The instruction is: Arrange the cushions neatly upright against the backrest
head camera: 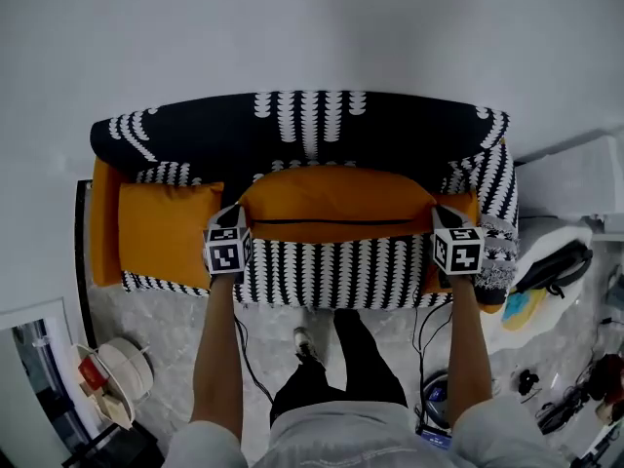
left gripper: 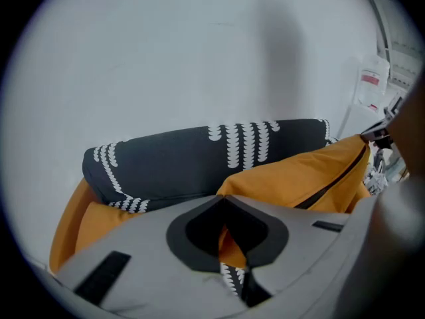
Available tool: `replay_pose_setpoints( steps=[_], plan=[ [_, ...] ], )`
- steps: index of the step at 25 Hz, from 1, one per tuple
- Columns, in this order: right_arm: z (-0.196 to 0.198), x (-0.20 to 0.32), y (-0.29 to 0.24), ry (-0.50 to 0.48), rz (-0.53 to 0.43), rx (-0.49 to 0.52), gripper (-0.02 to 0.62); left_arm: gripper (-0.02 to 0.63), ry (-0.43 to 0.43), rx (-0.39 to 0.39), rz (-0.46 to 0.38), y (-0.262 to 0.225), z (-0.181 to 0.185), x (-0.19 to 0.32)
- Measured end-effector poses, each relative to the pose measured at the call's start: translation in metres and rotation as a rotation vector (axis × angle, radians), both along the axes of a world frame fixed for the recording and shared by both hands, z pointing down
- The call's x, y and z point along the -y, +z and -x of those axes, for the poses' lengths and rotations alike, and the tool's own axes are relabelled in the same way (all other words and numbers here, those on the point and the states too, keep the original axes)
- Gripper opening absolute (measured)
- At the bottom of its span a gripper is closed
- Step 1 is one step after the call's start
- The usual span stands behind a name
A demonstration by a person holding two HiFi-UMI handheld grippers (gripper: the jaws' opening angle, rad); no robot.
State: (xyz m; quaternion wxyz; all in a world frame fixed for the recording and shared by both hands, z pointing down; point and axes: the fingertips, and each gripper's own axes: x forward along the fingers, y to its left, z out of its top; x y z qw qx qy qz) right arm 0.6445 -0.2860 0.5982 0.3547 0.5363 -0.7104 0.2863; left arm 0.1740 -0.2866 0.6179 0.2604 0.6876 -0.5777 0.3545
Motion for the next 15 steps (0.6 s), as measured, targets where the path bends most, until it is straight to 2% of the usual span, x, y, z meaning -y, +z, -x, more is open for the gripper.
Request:
replay_pose_setpoints(
  steps=[6,11,15],
  plan=[
    [0.007,0.06,0.004,-0.03,-0.043,0.004,0.009,0.032,-0.045,0.055,-0.021,0.008,0.007,0.059],
    [0.007,0.106,0.01,-0.016,-0.056,0.008,0.009,0.032,-0.027,0.109,-0.012,0.017,0.007,0.101],
    [0.009,0.14,0.014,-0.003,-0.071,0.014,0.009,0.034,-0.06,0.097,-0.04,0.019,0.011,0.134]
  ],
)
